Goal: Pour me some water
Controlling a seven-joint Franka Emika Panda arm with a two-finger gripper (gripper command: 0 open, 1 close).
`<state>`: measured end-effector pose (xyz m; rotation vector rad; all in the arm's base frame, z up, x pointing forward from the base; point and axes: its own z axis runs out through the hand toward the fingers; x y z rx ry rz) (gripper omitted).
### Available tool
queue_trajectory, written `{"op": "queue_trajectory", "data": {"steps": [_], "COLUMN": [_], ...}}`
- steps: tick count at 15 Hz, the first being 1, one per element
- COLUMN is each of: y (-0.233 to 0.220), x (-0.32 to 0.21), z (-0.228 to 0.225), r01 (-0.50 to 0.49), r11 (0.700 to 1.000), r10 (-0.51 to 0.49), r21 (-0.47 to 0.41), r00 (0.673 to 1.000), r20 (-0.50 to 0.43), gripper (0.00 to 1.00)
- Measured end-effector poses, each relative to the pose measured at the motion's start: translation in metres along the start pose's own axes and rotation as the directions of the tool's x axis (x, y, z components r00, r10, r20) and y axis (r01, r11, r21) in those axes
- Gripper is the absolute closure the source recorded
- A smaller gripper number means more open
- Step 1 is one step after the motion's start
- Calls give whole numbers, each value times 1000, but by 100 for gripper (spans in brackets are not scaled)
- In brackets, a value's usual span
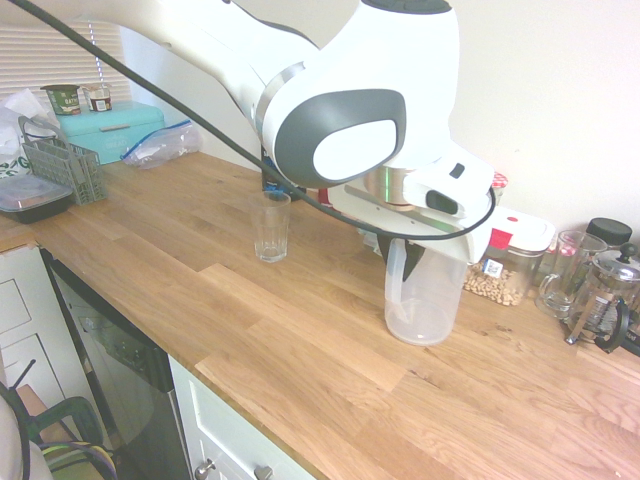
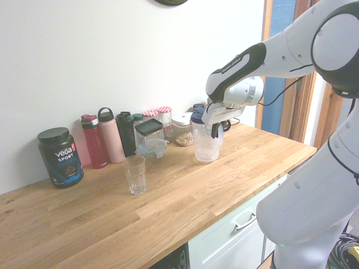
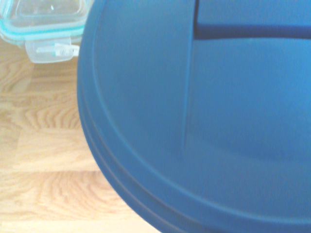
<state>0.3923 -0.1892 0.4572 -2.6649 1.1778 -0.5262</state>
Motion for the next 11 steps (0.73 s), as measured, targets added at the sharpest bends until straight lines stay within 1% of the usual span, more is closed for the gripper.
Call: {"op": "queue_trajectory", "data": {"steps": [8, 11], "y": [11, 13], "x": [-4, -16], "z": [15, 5], "r01": [-25, 17], "r11": [999, 995], "r10": [26, -9], "r21": [-23, -95], "r00": [999, 997], "r20": [23, 80], "gripper": [0, 0]}}
